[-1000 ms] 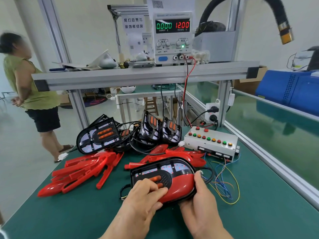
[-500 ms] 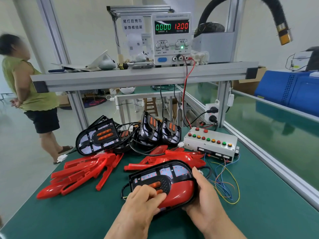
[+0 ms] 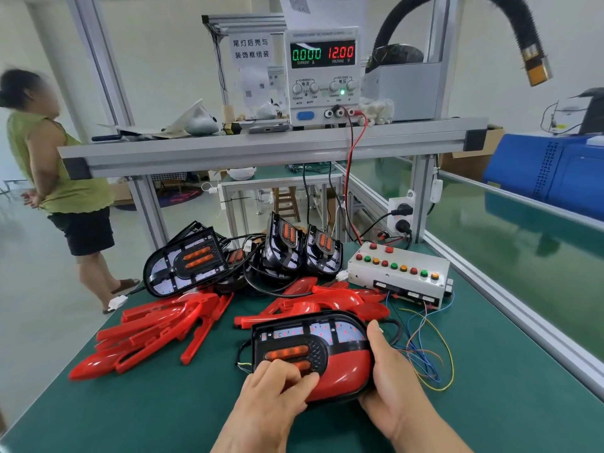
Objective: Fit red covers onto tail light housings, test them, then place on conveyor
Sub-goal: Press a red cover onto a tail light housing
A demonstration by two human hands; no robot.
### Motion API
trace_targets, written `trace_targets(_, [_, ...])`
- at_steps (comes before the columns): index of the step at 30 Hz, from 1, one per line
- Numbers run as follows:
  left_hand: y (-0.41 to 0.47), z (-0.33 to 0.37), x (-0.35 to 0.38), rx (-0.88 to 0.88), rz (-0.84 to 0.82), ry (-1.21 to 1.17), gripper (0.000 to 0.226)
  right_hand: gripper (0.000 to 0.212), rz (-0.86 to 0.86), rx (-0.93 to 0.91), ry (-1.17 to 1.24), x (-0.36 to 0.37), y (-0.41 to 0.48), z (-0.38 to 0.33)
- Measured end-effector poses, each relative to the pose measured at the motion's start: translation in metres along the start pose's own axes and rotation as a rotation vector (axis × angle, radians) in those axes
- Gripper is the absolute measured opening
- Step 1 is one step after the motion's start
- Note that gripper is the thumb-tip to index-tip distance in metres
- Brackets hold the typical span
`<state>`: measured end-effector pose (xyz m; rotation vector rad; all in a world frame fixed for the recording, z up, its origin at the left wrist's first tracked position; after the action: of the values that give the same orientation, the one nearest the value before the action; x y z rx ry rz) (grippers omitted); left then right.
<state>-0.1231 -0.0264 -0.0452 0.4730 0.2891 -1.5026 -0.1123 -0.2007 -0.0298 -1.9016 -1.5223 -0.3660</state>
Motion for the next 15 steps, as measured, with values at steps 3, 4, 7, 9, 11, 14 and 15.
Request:
trace_targets(3, [0.0023, 0.0034, -0.0001, -0.062, -0.002, -0.100, 0.023, 0.053, -0.024, 0.001, 0.015, 0.0004, 0.0004, 0.0013])
trace_targets(4, [0.0025, 0.0046, -0.0006, -0.065, 0.001, -0.122, 0.025, 0.053, -0.039, 0.003, 0.026, 0.0007, 0.0012, 0.0012])
trace_targets(7, [0.0001, 0.0093, -0.0002, -0.092, -0.008, -0.206, 0.029, 0.054, -0.076, 0.008, 0.058, -0.0008, 0.0034, 0.0005])
trace_targets(9, [-0.0007, 0.0096, 0.0018, -0.106, 0.000, -0.252, 0.030, 0.049, -0.138, 0.011, 0.051, -0.0014, 0.0028, 0.0016])
trace_targets(11, [-0.0011, 0.0104, 0.0006, -0.099, 0.003, -0.226, 0.030, 0.040, -0.198, -0.014, 0.019, -0.0024, 0.0029, 0.0030])
trace_targets(14, [-0.0015, 0.0048, 0.0012, -0.034, -0.044, -0.138, 0.029, 0.053, -0.236, -0.025, -0.006, -0.0060, 0.0041, 0.0058])
trace_targets(15, [-0.0036, 0.0050, 0.0000, 0.035, -0.040, -0.091, 0.029, 0.055, -0.243, -0.024, -0.010, -0.0061, 0.0041, 0.0064])
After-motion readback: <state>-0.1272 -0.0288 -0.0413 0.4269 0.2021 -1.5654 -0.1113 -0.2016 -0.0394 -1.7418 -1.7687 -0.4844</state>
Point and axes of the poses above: each hand's wrist, its own y-axis towards the middle knuckle, its own x-axis out of the palm, z = x × y, the point moved 2 cm from there along y, towards the middle knuckle, and after that the axes turned 5 degrees about y, right-handed, at the moved point
